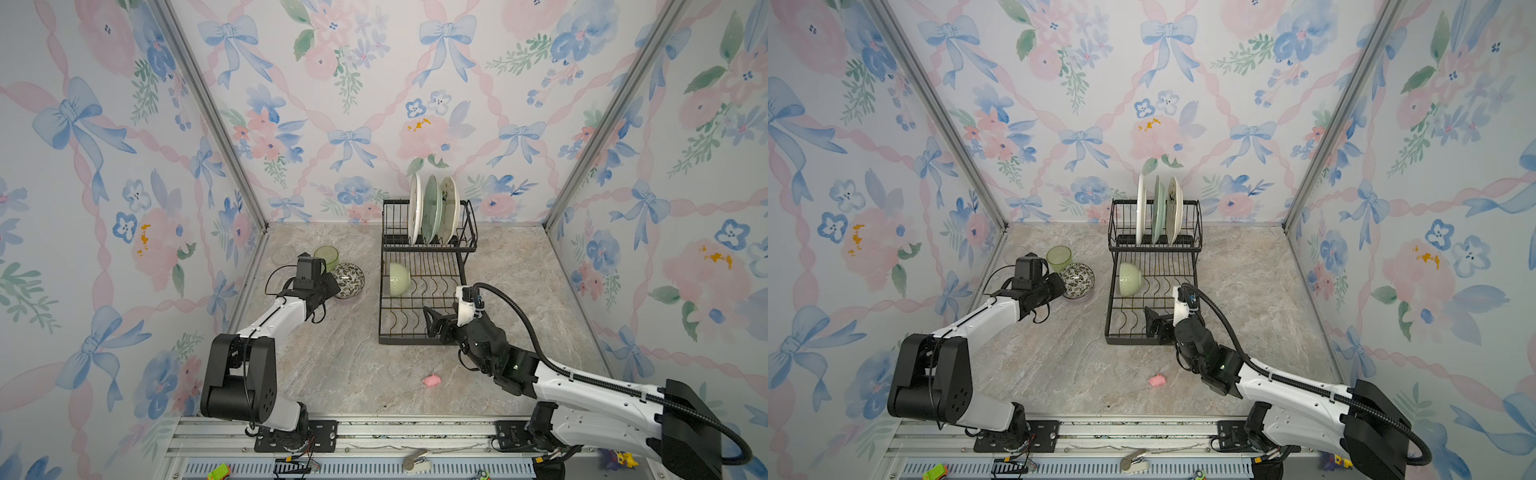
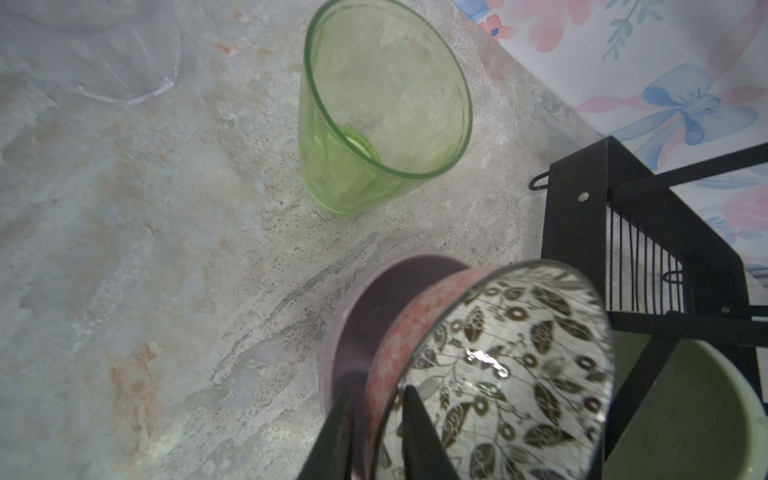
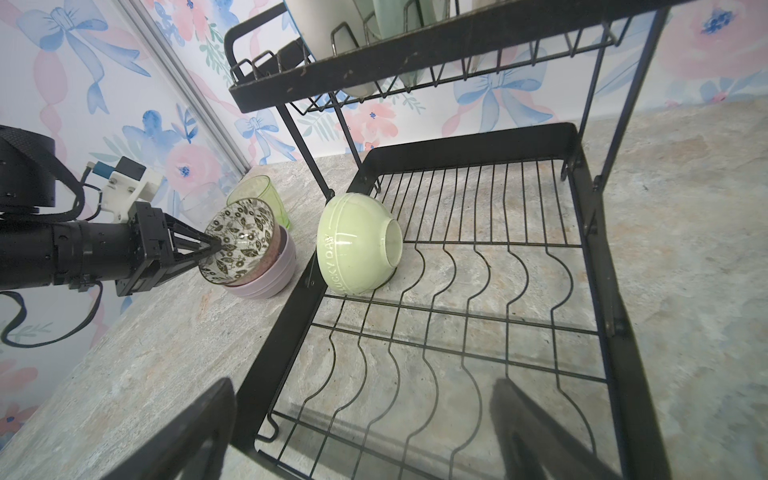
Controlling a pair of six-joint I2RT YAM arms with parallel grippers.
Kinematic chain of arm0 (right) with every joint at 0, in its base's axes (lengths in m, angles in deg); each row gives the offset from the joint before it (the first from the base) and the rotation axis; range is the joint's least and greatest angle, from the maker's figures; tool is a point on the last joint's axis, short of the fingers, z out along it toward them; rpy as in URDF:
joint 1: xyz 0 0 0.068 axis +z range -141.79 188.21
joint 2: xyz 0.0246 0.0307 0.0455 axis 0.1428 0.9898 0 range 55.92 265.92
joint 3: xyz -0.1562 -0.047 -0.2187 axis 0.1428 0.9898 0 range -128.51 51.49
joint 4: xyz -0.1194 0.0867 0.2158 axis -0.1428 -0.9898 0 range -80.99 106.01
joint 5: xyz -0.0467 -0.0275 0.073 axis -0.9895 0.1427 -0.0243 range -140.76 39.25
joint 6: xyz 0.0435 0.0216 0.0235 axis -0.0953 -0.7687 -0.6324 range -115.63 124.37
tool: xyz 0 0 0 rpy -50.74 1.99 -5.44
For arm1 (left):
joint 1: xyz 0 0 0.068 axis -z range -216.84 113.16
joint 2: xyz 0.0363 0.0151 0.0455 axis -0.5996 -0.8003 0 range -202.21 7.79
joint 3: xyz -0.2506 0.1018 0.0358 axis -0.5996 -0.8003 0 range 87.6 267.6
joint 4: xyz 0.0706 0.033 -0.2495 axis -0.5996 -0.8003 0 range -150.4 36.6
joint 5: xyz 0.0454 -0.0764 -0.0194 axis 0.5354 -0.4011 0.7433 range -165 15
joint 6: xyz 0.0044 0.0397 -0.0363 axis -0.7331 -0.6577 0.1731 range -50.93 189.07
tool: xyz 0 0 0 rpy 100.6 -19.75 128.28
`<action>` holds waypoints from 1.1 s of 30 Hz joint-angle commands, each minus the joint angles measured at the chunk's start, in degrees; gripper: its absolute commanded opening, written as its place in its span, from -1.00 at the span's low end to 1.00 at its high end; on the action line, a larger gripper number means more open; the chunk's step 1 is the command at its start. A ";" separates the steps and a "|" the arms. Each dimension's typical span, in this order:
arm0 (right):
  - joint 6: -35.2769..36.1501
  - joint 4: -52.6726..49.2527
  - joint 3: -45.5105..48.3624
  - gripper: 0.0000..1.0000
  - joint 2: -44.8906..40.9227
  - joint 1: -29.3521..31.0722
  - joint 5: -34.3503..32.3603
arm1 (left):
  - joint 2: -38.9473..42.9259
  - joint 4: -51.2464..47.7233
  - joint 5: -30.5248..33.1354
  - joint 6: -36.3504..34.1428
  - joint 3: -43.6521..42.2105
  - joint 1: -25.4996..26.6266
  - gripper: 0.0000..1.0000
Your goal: Unload the mixed dishes from the dish rack
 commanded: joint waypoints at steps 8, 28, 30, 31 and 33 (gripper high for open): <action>-0.86 -0.82 -0.06 0.94 0.59 -0.95 0.78 | 1.01 0.93 -0.55 -1.15 1.50 -0.09 -0.07; 2.46 5.11 -9.74 0.94 18.98 -6.15 15.41 | 19.07 1.02 3.48 1.36 -6.01 9.98 0.96; 3.12 6.08 -11.07 0.94 21.72 -6.78 16.43 | 19.87 1.07 3.12 1.65 -7.82 10.56 0.96; 3.68 6.96 -11.64 0.94 23.08 -6.94 16.75 | 20.15 1.15 3.09 1.65 -8.40 10.69 0.96; 4.58 7.62 -13.16 0.94 25.14 -7.38 17.79 | 20.28 1.90 3.39 1.08 -9.66 10.71 0.96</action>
